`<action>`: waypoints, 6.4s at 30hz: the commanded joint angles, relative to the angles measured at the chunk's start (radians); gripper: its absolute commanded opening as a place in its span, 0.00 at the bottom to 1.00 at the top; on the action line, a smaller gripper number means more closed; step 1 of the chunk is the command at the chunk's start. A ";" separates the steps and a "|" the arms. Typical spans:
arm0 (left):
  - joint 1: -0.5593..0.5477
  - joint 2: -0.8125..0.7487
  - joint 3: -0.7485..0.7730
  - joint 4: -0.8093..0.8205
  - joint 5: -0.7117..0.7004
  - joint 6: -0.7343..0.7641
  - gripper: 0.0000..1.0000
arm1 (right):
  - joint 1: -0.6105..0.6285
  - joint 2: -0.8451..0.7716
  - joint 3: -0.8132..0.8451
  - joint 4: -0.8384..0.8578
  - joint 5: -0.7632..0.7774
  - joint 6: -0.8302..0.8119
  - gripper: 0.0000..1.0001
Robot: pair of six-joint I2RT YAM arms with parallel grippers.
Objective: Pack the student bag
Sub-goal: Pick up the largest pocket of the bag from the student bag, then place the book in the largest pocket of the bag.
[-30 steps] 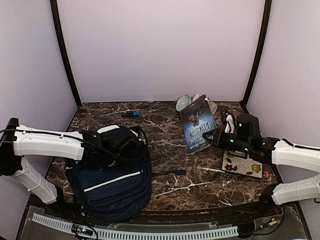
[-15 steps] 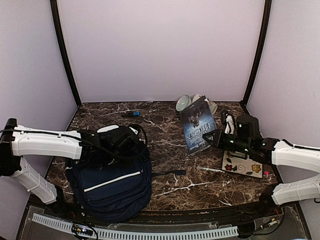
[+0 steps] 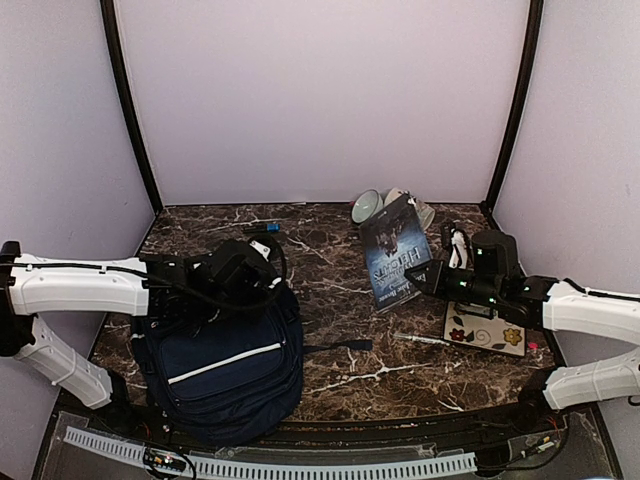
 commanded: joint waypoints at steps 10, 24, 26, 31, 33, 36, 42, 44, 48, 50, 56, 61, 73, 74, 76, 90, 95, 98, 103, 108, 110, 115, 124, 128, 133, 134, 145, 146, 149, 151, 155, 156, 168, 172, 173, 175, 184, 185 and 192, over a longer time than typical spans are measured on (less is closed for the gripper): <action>0.032 -0.040 0.003 0.143 0.042 0.049 0.00 | 0.008 -0.105 -0.013 0.160 0.047 -0.025 0.00; 0.033 -0.044 0.020 0.119 0.061 0.051 0.00 | 0.008 -0.113 -0.022 0.172 0.046 -0.022 0.00; 0.033 -0.044 0.020 0.114 0.055 0.049 0.00 | 0.008 -0.114 -0.024 0.177 0.045 -0.020 0.00; 0.033 -0.058 0.020 0.104 0.069 0.050 0.01 | 0.008 -0.109 -0.022 0.187 0.041 -0.018 0.00; 0.033 -0.062 0.028 0.093 0.071 0.056 0.05 | 0.008 -0.106 -0.022 0.194 0.035 -0.015 0.00; 0.033 -0.056 0.057 0.050 0.064 0.063 0.19 | 0.008 -0.098 -0.020 0.208 0.018 -0.011 0.00; 0.025 -0.051 0.144 -0.178 0.012 0.016 0.51 | 0.008 -0.105 -0.017 0.203 0.017 -0.012 0.00; 0.006 -0.071 0.156 -0.244 -0.024 -0.009 0.61 | 0.008 -0.113 -0.022 0.208 0.027 -0.011 0.00; -0.028 -0.120 0.149 -0.325 -0.015 -0.041 0.68 | 0.007 -0.107 -0.021 0.226 0.025 -0.012 0.00; -0.040 -0.136 0.130 -0.350 0.001 -0.054 0.68 | 0.008 -0.099 -0.016 0.226 0.026 -0.013 0.00; -0.124 -0.128 0.078 -0.412 0.002 -0.113 0.66 | 0.008 -0.090 -0.024 0.247 0.010 -0.004 0.00; -0.263 -0.115 0.064 -0.457 0.059 -0.156 0.70 | 0.008 -0.085 -0.024 0.240 0.009 -0.010 0.00; -0.403 0.111 0.084 -0.500 0.169 -0.173 0.75 | 0.008 -0.054 -0.029 0.266 -0.007 -0.012 0.00; -0.404 0.127 0.083 -0.506 0.163 -0.181 0.75 | 0.008 -0.052 -0.031 0.269 -0.004 -0.014 0.00; -0.403 0.158 0.082 -0.522 0.137 -0.205 0.74 | 0.008 -0.048 -0.034 0.268 0.001 -0.018 0.00; -0.361 0.215 0.107 -0.585 -0.023 -0.310 0.15 | 0.008 -0.079 -0.029 0.217 0.002 -0.047 0.00; -0.345 0.153 0.117 -0.538 -0.077 -0.288 0.00 | 0.008 -0.094 -0.044 0.224 0.012 -0.042 0.00; -0.317 0.106 0.123 -0.486 -0.099 -0.250 0.00 | 0.008 -0.086 -0.039 0.216 -0.004 -0.042 0.00; -0.261 -0.004 0.102 -0.366 -0.216 -0.236 0.00 | 0.008 -0.105 -0.057 0.213 -0.018 -0.033 0.00; -0.156 -0.153 -0.009 -0.061 -0.122 -0.083 0.00 | 0.008 -0.139 -0.084 0.189 -0.045 -0.022 0.00; -0.121 -0.180 -0.028 0.000 -0.095 -0.053 0.00 | 0.008 -0.160 -0.102 0.203 -0.074 -0.007 0.00; -0.057 -0.187 -0.045 0.122 -0.003 0.003 0.00 | 0.008 -0.196 -0.121 0.235 -0.171 0.031 0.00; -0.006 -0.157 -0.034 0.253 0.083 0.055 0.00 | 0.009 -0.290 -0.205 0.274 -0.245 0.108 0.00; -0.006 -0.154 -0.044 0.305 0.124 0.054 0.00 | 0.009 -0.299 -0.263 0.437 -0.366 0.217 0.00; -0.004 -0.140 -0.035 0.330 0.134 0.065 0.00 | 0.029 -0.250 -0.312 0.618 -0.492 0.355 0.00; -0.004 -0.137 -0.034 0.340 0.139 0.071 0.00 | 0.043 -0.239 -0.316 0.627 -0.493 0.364 0.00; 0.011 -0.045 0.068 0.354 0.130 0.079 0.00 | 0.253 0.000 -0.264 0.716 -0.442 0.358 0.00; 0.011 -0.044 0.074 0.354 0.114 0.072 0.00 | 0.258 0.016 -0.266 0.726 -0.434 0.361 0.00; 0.011 -0.040 0.101 0.334 0.079 0.056 0.00 | 0.276 0.048 -0.264 0.750 -0.401 0.361 0.00; 0.011 -0.036 0.114 0.334 0.099 0.063 0.00 | 0.287 0.076 -0.248 0.773 -0.405 0.362 0.00; 0.011 -0.037 0.114 0.341 0.143 0.068 0.00 | 0.306 0.142 -0.199 0.822 -0.422 0.363 0.00; 0.011 -0.038 0.115 0.335 0.142 0.069 0.00 | 0.309 0.164 -0.189 0.838 -0.425 0.365 0.00; 0.011 -0.052 0.089 0.365 0.190 0.102 0.00 | 0.338 0.363 -0.016 0.829 -0.428 0.344 0.00; 0.011 -0.033 0.090 0.394 0.212 0.128 0.00 | 0.345 0.484 0.064 0.878 -0.470 0.360 0.00; 0.011 -0.029 0.093 0.394 0.215 0.130 0.00 | 0.347 0.516 0.087 0.898 -0.488 0.369 0.00; 0.011 -0.024 0.097 0.402 0.230 0.136 0.00 | 0.349 0.589 0.131 0.926 -0.528 0.384 0.00; 0.011 -0.071 0.107 0.383 0.328 0.145 0.00 | 0.349 0.742 0.330 0.715 -0.511 0.261 0.00; 0.011 -0.078 0.106 0.382 0.337 0.145 0.00 | 0.349 0.748 0.352 0.646 -0.490 0.229 0.00; 0.011 -0.111 0.107 0.349 0.405 0.158 0.00 | 0.349 0.817 0.485 0.450 -0.454 0.101 0.00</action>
